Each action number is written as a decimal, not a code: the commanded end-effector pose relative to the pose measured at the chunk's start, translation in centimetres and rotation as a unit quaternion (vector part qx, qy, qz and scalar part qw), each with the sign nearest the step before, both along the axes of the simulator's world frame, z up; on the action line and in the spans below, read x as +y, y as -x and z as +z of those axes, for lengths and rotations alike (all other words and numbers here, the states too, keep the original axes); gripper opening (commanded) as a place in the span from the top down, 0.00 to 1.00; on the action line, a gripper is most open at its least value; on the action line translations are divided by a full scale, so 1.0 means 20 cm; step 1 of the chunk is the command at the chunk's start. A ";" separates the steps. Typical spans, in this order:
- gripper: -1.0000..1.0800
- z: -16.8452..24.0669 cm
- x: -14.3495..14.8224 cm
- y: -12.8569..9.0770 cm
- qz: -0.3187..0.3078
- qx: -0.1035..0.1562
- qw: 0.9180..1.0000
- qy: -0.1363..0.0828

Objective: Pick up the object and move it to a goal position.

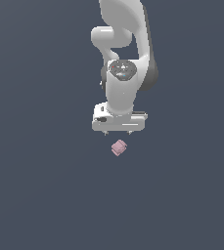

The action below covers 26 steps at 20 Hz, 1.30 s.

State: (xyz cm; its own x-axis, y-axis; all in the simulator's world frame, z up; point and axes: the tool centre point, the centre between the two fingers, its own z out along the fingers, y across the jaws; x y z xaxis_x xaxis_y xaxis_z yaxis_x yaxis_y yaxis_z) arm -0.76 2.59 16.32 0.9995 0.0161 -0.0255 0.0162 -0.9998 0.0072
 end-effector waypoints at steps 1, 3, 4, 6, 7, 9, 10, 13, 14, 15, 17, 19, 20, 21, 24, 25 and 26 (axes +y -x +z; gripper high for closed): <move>0.04 0.00 0.00 0.00 0.000 0.000 1.000 0.000; 0.04 0.00 0.00 0.00 0.002 -0.002 1.000 0.000; 0.04 0.01 0.01 -0.01 0.004 -0.003 1.000 -0.001; 0.04 0.02 0.03 -0.03 0.012 -0.009 1.000 -0.001; 0.04 0.03 0.04 -0.04 0.017 -0.012 1.000 -0.002; 0.04 0.04 0.05 -0.05 0.025 -0.015 1.000 -0.002; 0.04 0.04 0.05 -0.05 0.027 -0.016 0.999 -0.002; 0.04 0.04 0.05 -0.05 0.029 -0.016 0.999 -0.002; 0.04 0.04 0.05 -0.05 0.028 -0.016 0.999 -0.002; 0.04 0.04 0.05 -0.05 0.026 -0.016 1.000 -0.002; 0.04 0.03 0.05 -0.05 0.020 -0.015 1.000 -0.002; 0.04 0.02 0.05 -0.05 0.012 -0.015 1.000 -0.003; 0.04 0.02 0.05 -0.05 0.007 -0.015 1.000 -0.003; 0.04 0.01 0.05 -0.05 0.002 -0.015 1.000 -0.003; 0.04 0.00 0.05 -0.05 -0.019 -0.015 1.000 -0.003; 0.04 -0.01 0.05 -0.05 -0.028 -0.015 0.999 -0.004; 0.04 -0.02 0.05 -0.05 -0.037 -0.015 0.999 -0.004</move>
